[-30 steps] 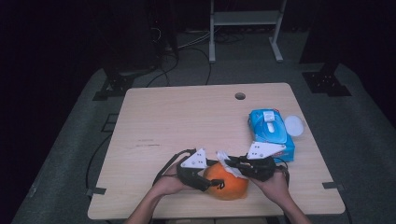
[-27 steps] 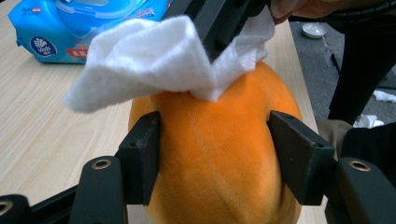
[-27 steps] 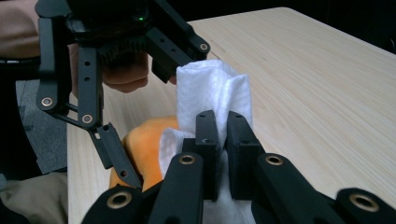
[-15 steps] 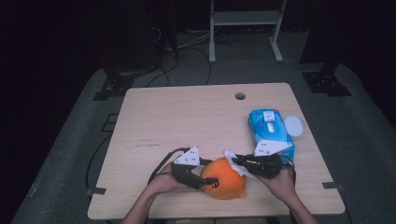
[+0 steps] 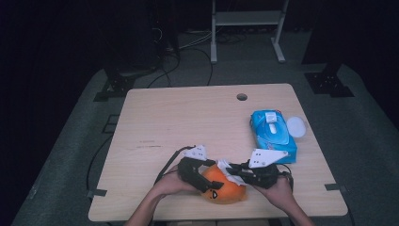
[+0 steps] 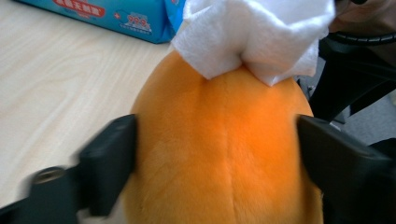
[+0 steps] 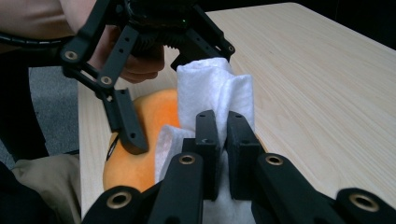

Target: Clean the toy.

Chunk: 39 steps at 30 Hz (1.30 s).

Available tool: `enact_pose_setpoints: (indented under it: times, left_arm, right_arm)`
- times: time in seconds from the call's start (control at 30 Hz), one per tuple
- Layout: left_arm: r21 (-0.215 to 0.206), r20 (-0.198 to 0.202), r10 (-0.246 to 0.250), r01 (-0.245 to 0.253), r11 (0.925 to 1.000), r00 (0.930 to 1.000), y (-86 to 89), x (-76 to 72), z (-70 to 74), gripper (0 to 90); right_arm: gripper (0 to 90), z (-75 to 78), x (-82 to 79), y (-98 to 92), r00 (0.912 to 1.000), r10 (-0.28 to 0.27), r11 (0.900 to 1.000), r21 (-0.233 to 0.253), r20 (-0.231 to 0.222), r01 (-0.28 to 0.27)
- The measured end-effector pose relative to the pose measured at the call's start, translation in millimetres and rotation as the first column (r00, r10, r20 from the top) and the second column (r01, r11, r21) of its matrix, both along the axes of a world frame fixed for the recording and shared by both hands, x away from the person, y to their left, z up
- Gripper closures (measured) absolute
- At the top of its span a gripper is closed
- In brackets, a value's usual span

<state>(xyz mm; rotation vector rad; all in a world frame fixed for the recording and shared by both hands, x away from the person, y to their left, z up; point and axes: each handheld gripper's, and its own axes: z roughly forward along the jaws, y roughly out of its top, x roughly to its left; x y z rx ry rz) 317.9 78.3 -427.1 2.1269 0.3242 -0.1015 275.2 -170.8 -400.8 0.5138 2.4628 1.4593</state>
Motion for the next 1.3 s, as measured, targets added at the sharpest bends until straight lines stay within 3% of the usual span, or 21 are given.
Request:
enact_pose_setpoints:
  times: [0.03,0.1,0.13,0.17,0.2,0.27,0.33,0.37,0.43,0.47,0.5,0.57,0.63,0.7,0.77,0.93,1.0,1.1,1.2,1.3]
  left_arm:
    - [-0.001,0.029,-0.005,0.005,1.0,0.9996,0.5,-1.2,1.8,30.2]
    - [-0.021,0.119,-0.004,0.007,0.9998,0.9928,-0.4,-6.5,6.8,40.3]
    - [-0.028,0.219,0.005,0.001,0.9996,0.9757,-3.0,-13.4,12.1,43.4]
    - [-0.021,0.284,0.006,0.001,0.9998,0.9588,-5.3,-18.2,15.7,44.8]
    - [-0.012,0.362,-0.002,0.006,0.9999,0.9322,-7.7,-22.1,21.5,45.0]
    - [-0.039,0.397,0.007,0.01,0.9992,0.9179,-7.6,-21.3,24.5,45.1]
    - [-0.043,0.459,0.012,0.009,0.9991,0.8883,-7.1,-20.5,20.1,45.2]
    - [-0.027,0.464,0.004,0.01,0.9996,0.8856,-7.8,-19.1,15.8,44.8]
    - [0.012,0.453,-0.019,0.016,0.9998,0.8913,-8.6,-16.5,8.7,43.4]
    - [0.008,0.44,-0.015,0.013,0.9999,0.8979,-7.7,-15.1,5.0,41.8]
    - [-0.001,0.41,-0.011,0.012,0.9999,0.9118,-6.2,-12.7,3.4,39.7]
    - [-0.007,0.381,-0.006,0.01,0.9999,0.9246,-2.6,-9.3,2.2,39.1]
    - [-0.024,0.328,0.023,-0.016,0.9996,0.9445,1.3,-5.9,0.3,37.7]
    - [-0.043,0.288,0.04,-0.028,0.9987,0.9567,5.7,-2.8,-2.9,35.8]
    - [-0.058,0.269,0.051,-0.036,0.9977,0.9618,8.1,-1.1,-4.8,35.7]
    - [-0.069,0.226,0.087,-0.074,0.9949,0.9703,9.2,3.0,-6.6,35.5]
    - [-0.075,0.199,0.123,-0.11,0.9912,0.9723,7.7,5.5,-7.8,35.5]
    - [-0.083,0.158,0.157,-0.146,0.9858,0.9749,8.7,10.4,-9.4,35.6]
    - [-0.078,0.143,0.163,-0.153,0.9852,0.9763,14.4,14.4,-11.7,35.8]
    - [-0.086,0.12,0.182,-0.172,0.9813,0.976,18.0,15.9,-12.5,36.0]
  right_arm:
    - [83.8,0.6,0.7,-0.7,1.0,-0.004,1.0,0.004,0.001,0.004]
    - [83.8,4.6,0.7,-2.7,0.9998,-0.016,1.0,0.01,0.009,0.016]
    - [83.9,7.1,0.5,-3.3,0.9996,-0.017,1.0,0.011,0.021,0.017]
    - [83.9,12.3,-1.0,-4.8,0.9987,-0.024,1.0,0.015,0.045,0.023]
    - [83.9,15.5,-1.7,-6.1,0.9979,-0.027,0.999,0.025,0.059,0.026]
    - [84.0,22.2,-2.6,-10.4,0.9961,-0.041,0.998,0.056,0.078,0.037]
    - [84.0,25.1,-1.4,-13.0,0.9947,-0.057,0.996,0.074,0.086,0.051]
    - [83.9,24.1,0.3,-12.8,0.9937,-0.066,0.996,0.068,0.09,0.06]
    - [83.9,16.8,5.1,-10.7,0.9938,-0.079,0.996,0.035,0.078,0.077]
    - [84.0,10.9,8.2,-9.3,0.9948,-0.079,0.997,0.02,0.064,0.078]
    - [84.0,5.5,10.0,-7.9,0.9957,-0.076,0.997,0.016,0.052,0.075]
    - [84.0,3.4,11.6,-6.9,0.9965,-0.071,0.997,0.007,0.045,0.071]
    - [84.0,4.5,12.6,-8.9,0.9949,-0.082,0.996,-0.013,0.058,0.083]
    - [84.0,0.7,14.8,-15.7,0.9941,-0.099,0.995,-0.018,0.045,0.1]
    - [84.0,-2.8,16.6,-23.7,0.9935,-0.113,0.994,-0.011,0.019,0.113]
    - [84.0,-3.5,14.0,-30.0,0.9895,-0.143,0.99,-0.013,0.02,0.144]
    - [84.0,-1.5,12.2,-23.9,0.9899,-0.137,0.99,-0.011,0.036,0.138]
    - [83.9,-2.7,9.4,-6.9,0.9965,-0.079,0.997,-0.002,0.028,0.079]
    - [83.9,-8.9,3.3,16.1,0.9975,-0.038,0.996,-0.079,0.06,0.042]
    - [84.0,-8.2,7.3,13.2,0.9974,-0.047,0.996,-0.074,0.055,0.051]
